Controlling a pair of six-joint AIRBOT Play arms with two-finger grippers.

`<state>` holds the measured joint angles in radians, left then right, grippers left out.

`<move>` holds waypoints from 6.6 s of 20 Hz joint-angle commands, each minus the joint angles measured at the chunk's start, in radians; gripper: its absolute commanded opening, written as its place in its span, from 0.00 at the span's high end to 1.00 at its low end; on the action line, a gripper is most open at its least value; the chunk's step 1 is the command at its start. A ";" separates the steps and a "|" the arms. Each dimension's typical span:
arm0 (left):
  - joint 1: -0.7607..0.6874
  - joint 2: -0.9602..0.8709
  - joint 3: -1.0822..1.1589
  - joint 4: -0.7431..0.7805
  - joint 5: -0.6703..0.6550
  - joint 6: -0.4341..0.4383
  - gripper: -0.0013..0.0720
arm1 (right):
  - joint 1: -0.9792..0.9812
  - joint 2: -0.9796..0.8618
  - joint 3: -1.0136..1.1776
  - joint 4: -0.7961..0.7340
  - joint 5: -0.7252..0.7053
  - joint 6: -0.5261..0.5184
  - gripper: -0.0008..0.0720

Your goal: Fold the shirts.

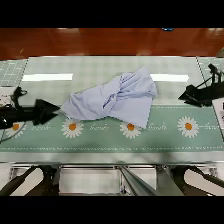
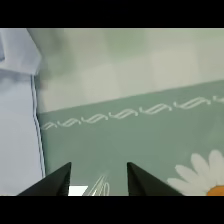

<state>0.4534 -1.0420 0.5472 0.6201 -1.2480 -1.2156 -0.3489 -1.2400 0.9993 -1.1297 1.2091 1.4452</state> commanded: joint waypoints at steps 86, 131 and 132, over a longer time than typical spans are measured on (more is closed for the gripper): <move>-0.013 0.583 1.001 0.320 0.060 -0.327 0.96 | 0.277 0.587 0.748 -0.351 0.174 0.074 0.96; 0.286 -0.093 -0.105 0.237 -0.012 -0.050 0.29 | -0.171 0.134 -0.285 0.298 -0.076 -0.176 0.42; 0.261 -0.105 -0.104 0.233 0.013 -0.053 0.29 | -0.171 0.134 -0.285 0.298 -0.077 -0.176 0.42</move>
<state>0.7662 -1.1255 0.4622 0.8551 -1.2804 -1.2716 -0.5179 -1.1175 0.7345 -0.8555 1.1275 1.2942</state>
